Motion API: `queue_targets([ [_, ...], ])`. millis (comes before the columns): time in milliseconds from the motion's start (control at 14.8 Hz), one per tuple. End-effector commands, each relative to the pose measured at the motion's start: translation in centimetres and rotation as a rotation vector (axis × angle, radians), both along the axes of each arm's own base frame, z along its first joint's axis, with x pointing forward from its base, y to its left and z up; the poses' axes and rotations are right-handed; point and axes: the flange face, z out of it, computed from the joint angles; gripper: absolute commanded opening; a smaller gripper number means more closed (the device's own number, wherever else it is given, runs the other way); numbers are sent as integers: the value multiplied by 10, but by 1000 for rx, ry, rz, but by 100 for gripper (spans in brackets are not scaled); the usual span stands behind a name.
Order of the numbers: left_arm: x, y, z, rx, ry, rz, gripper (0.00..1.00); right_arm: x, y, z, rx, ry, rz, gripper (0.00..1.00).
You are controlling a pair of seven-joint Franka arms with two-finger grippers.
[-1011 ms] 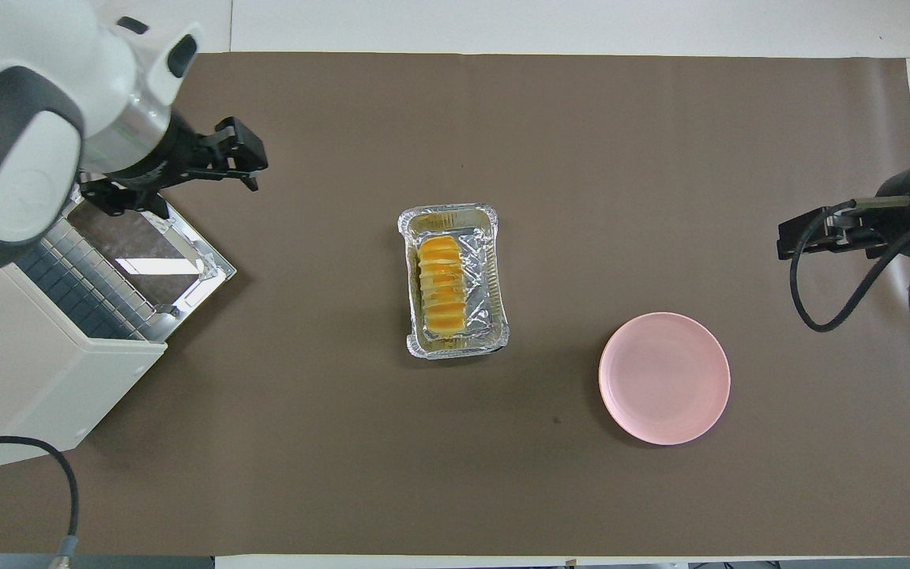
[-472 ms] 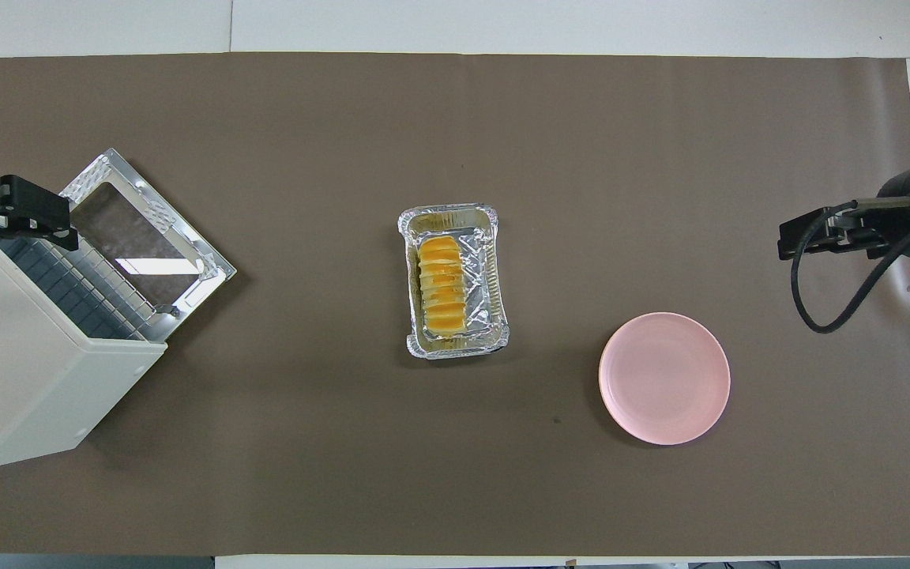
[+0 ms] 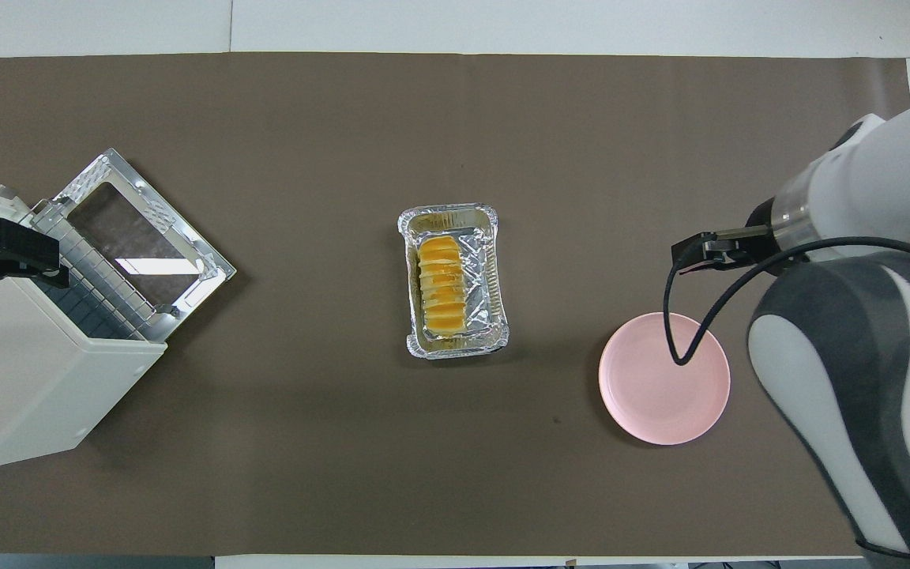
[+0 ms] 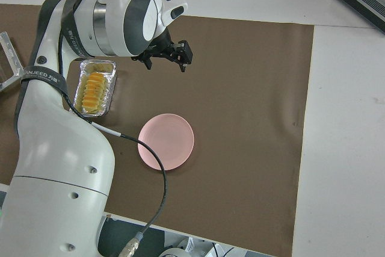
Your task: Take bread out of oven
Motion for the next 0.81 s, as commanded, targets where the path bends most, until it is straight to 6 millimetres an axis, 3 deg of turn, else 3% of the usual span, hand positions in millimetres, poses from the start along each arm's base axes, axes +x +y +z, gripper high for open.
queue_targets([
  [0, -5, 0, -4, -21, 0, -14, 100, 5, 51, -44, 29, -20, -19, 100],
  [135, 7, -3, -20, -15, 39, -19, 100, 12, 81, -73, 38, -36, -6, 100],
  [472, -6, -14, -11, -19, 55, -63, 100, -4, 136, -141, 80, -28, -16, 100],
  [606, -4, -16, -12, -22, 45, -79, 100, -12, 168, -162, 73, -6, -36, 100],
  [741, -3, -15, -8, -21, 35, -66, 100, -11, 178, -184, 78, -19, -50, 100],
])
